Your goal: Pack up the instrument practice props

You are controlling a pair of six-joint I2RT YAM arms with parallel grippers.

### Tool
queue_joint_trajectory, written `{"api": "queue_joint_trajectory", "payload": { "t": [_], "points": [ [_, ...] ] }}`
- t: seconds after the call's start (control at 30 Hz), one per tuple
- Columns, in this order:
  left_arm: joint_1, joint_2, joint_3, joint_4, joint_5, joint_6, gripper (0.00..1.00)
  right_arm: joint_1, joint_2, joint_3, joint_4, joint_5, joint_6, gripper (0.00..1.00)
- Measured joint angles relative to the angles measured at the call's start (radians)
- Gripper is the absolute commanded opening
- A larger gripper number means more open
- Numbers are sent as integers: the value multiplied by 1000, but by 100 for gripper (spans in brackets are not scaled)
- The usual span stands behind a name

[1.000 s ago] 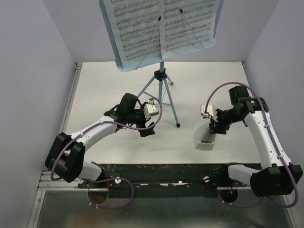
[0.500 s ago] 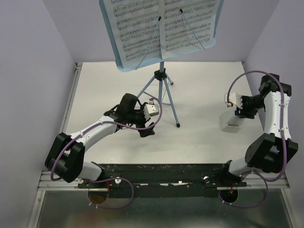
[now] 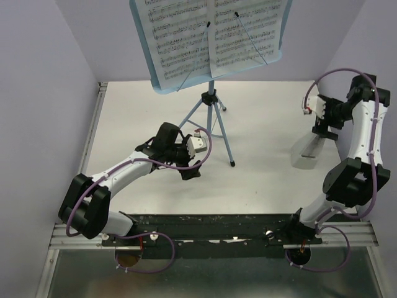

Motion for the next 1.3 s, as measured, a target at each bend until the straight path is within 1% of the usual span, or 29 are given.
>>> {"api": "queue_joint_trajectory", "payload": {
  "t": [0.13,0.2,0.27,0.33,0.37,0.43,0.5,0.53,0.6,0.67,0.8,0.97,1.17,1.23,1.3],
  "points": [
    [16,-23,3,-41,-33,6,99,0,18,223,24,-117,201,100],
    [26,-51,7,-56,-55,6,99,0,-24,250,61,-215,345,100],
    [36,-69,29,-84,-71,-2,99,1,-101,185,134,-320,528,100],
    [45,-71,66,-103,-86,-45,99,15,-212,41,274,-419,759,100],
    [48,-71,87,-105,-96,-76,99,26,-255,-23,333,-461,841,97],
    [52,-71,121,-105,-103,-134,99,69,-311,-118,397,-531,936,94],
    [55,-71,140,-107,-102,-164,99,125,-338,-192,427,-563,957,93],
    [55,-71,143,-109,-103,-172,99,207,-343,-219,435,-569,954,93],
    [56,-71,143,-128,-117,-169,99,316,-365,-318,483,-568,948,93],
    [56,-71,137,-151,-130,-144,99,404,-388,-420,539,-563,949,90],
    [56,-87,76,-171,-165,-100,99,515,-386,-537,677,-534,964,87],
    [59,-111,50,-228,-160,-68,99,613,-306,-560,899,-489,1002,85],
    [68,-157,55,-292,-150,-13,99,711,-108,-526,1085,-435,1086,79],
    [69,-167,59,-310,-155,16,99,731,-55,-514,1136,-415,1129,76],
    [70,-180,63,-333,-156,58,99,750,-21,-513,1192,-393,1177,67]
  ]
}}
